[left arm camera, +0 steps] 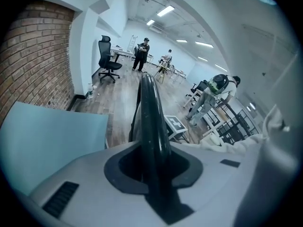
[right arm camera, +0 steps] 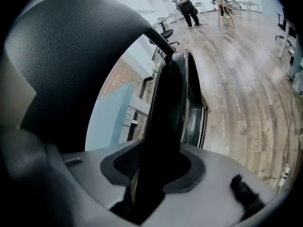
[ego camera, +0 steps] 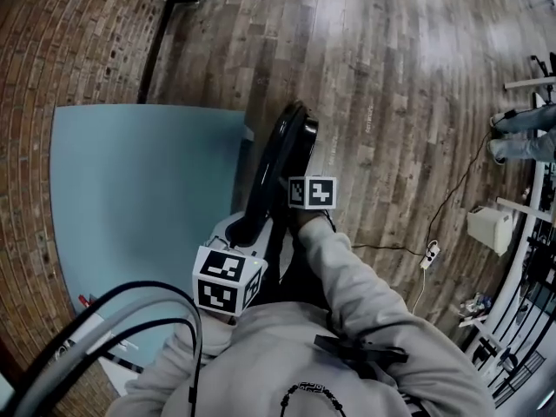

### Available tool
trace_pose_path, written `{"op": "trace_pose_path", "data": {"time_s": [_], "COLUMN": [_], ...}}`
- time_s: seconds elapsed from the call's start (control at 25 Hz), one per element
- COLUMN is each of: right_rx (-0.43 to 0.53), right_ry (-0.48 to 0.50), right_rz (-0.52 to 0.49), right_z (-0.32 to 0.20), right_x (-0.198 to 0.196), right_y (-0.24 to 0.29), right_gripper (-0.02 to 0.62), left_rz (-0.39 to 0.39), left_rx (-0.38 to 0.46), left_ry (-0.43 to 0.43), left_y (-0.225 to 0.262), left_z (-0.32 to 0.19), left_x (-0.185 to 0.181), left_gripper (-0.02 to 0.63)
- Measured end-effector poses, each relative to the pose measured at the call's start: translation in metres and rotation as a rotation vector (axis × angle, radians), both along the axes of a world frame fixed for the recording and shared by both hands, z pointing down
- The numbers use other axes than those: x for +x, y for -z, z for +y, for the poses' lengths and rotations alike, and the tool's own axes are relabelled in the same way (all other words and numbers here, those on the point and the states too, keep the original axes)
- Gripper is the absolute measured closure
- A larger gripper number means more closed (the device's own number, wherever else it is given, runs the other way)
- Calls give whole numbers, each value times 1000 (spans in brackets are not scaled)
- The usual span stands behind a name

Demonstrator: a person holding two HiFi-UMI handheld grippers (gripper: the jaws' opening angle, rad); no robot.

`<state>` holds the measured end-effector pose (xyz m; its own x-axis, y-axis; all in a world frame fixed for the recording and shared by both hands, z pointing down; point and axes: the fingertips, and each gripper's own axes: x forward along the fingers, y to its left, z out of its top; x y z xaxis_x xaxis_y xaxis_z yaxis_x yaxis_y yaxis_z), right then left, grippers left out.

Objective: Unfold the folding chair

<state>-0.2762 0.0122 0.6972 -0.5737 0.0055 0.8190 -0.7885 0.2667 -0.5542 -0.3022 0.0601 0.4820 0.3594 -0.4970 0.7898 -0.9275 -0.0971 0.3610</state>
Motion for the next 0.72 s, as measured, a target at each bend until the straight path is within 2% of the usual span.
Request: {"op": "trace_pose_path", "data": {"time_s": [0.12,0.36,0.52,0.72], "right_rx": [41,57,44,22], "right_ry": [19,69,93,135], "right_rz": [-4,-14,-20,-43], "right_z": [-9,-16,-20,-22], "right_x": [29,97,138,171], "right_y": [3,3,-2,-12], "right_gripper": [459,457,457,459], "left_rz": [12,24,32,42], "left_rx": [14,6,7,-17], "left_ry": [19,33,48,61], "left_y": [4,4,-1,-5], "left_z": [-3,-14,-20,-25], "left_x": [29,101,145,188], "left_gripper": [517,517,515,492]}}
